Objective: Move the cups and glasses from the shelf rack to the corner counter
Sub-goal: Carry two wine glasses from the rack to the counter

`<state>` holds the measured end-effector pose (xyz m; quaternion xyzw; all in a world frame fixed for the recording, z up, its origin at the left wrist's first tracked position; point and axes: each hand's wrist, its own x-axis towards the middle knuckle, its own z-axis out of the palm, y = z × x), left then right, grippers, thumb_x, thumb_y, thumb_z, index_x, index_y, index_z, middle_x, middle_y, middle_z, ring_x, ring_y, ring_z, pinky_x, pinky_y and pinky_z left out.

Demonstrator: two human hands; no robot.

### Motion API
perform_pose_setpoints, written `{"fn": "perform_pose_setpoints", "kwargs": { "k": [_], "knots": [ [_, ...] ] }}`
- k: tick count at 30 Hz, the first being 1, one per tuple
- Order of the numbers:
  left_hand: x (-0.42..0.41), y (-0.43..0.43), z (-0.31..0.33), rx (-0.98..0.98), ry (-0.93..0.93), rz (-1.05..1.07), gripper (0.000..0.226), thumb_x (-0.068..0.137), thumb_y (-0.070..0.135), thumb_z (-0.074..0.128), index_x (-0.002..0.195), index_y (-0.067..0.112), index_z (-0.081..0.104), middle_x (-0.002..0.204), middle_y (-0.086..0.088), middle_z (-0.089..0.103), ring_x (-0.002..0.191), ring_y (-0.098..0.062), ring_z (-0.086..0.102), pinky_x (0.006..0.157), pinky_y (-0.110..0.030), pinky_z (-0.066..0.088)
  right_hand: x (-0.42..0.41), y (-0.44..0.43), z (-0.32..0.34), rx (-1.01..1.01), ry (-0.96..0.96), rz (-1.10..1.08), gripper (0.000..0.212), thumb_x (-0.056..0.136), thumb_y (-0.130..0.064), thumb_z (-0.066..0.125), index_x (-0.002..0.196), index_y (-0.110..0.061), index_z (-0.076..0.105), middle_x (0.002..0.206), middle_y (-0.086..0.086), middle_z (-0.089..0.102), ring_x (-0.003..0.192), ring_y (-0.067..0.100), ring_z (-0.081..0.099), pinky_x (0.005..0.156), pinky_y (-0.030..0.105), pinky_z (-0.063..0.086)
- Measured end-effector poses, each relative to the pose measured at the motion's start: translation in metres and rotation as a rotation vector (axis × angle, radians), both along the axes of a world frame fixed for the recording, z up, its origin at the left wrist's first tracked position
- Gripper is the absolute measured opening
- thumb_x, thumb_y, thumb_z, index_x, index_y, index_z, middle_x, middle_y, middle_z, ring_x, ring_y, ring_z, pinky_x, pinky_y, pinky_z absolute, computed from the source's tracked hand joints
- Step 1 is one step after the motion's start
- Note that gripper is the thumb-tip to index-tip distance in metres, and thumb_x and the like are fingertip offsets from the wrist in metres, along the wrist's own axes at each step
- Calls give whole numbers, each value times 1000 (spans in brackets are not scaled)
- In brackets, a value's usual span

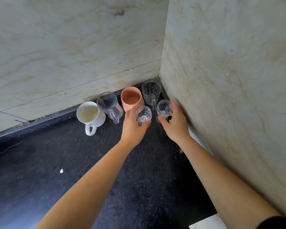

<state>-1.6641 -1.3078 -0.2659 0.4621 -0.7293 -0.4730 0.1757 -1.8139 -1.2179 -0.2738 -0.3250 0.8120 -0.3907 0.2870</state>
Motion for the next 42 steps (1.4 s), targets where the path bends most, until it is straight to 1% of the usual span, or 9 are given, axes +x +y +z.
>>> {"fn": "perform_pose_setpoints", "kwargs": {
  "k": [4, 6, 8, 11, 15, 19, 28, 36, 42],
  "knots": [
    [5, 3, 5, -25, -54, -25, 74, 85, 28, 75, 147, 33, 37, 140, 0, 44, 112, -18, 57, 92, -39, 55, 0, 6, 5, 38, 23, 7, 87, 92, -12, 71, 162, -16, 19, 162, 8, 37, 145, 26, 43, 112, 50, 45],
    [10, 3, 14, -67, -88, -46, 77, 85, 32, 75, 149, 31, 33, 145, -2, 43, 118, -21, 54, 93, -39, 53, 2, 7, 13, 57, 62, 7, 85, 92, -4, 66, 161, -15, 18, 165, 10, 31, 149, 28, 36, 117, 48, 39],
    [16, 1, 32, -140, -123, -63, 75, 88, 36, 71, 151, 27, 31, 147, -4, 42, 121, -22, 52, 92, -38, 50, 6, 7, 29, 48, 140, 2, 79, 92, 3, 60, 160, -11, 22, 164, 13, 31, 151, 29, 31, 122, 40, 29],
    [28, -10, 72, -255, -139, -49, 65, 95, 40, 61, 151, 23, 33, 146, -4, 45, 118, -22, 54, 89, -34, 46, 9, -4, 67, 17, 247, 41, 73, 92, 5, 54, 158, -9, 27, 163, 13, 31, 151, 27, 27, 117, 29, 26],
    [56, -35, 158, -450, -96, 18, 59, 100, 35, 54, 152, 15, 33, 150, -9, 41, 126, -30, 52, 102, -45, 45, 25, -29, 151, -129, 388, 108, 60, 103, -16, 49, 159, -16, 27, 165, 11, 27, 153, 26, 24, 118, 41, 32],
    [96, -52, 258, -750, -26, 129, 54, 102, 28, 52, 149, 5, 39, 150, -18, 43, 135, -36, 43, 104, -49, 43, 57, -47, 253, -306, 568, 151, 60, 106, -43, 42, 160, -23, 25, 169, 9, 20, 155, 27, 19, 121, 46, 26],
    [225, -22, 423, -1165, 85, 381, 55, 103, 31, 50, 149, 5, 38, 155, -21, 36, 141, -37, 35, 110, -47, 35, 160, -41, 426, -755, 861, 170, 65, 103, -49, 42, 160, -22, 27, 169, 10, 16, 156, 23, 16, 120, 35, 14],
    [296, 37, 461, -1292, 16, 543, 58, 101, 37, 44, 148, 4, 39, 154, -22, 35, 141, -38, 36, 110, -51, 35, 226, -27, 464, -982, 868, 265, 66, 101, -48, 46, 159, -20, 30, 168, 12, 20, 154, 23, 21, 121, 32, 16],
    [356, 93, 442, -1299, -265, 687, 59, 101, 40, 43, 150, 8, 36, 159, -19, 28, 146, -38, 28, 113, -55, 31, 287, -36, 456, -1092, 824, 443, 64, 102, -47, 46, 157, -16, 33, 167, 15, 22, 154, 29, 23, 122, 44, 23]
  ]
}}
